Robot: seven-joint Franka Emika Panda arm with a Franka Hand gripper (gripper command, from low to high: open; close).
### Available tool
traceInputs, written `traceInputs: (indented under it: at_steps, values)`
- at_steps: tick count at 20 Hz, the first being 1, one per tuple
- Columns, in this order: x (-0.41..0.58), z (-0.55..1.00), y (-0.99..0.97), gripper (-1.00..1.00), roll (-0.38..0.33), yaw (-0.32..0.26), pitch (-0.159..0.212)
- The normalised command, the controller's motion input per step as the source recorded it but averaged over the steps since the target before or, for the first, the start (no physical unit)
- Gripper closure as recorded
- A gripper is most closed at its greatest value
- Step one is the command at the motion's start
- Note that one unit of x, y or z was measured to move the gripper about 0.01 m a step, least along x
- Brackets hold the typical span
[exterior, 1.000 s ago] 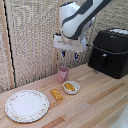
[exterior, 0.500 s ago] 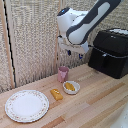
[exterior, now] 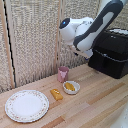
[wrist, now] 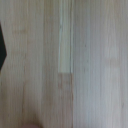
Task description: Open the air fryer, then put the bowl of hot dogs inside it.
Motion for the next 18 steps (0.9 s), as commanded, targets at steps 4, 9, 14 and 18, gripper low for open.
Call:
traceInputs:
  at_steps: [4, 9, 14, 18]
  values:
    - [-0.039, -0.16, -0.66, -1.00, -0.082, 0.070, -0.027]
    - [-0.048, -0.15, -0.69, -1.00, -0.063, 0.095, -0.023]
    - [-0.051, -0.17, -0.69, -1.00, -0.048, 0.096, -0.014]
    - [-0.014, -0.12, -0.69, -1.00, -0.027, 0.119, -0.017]
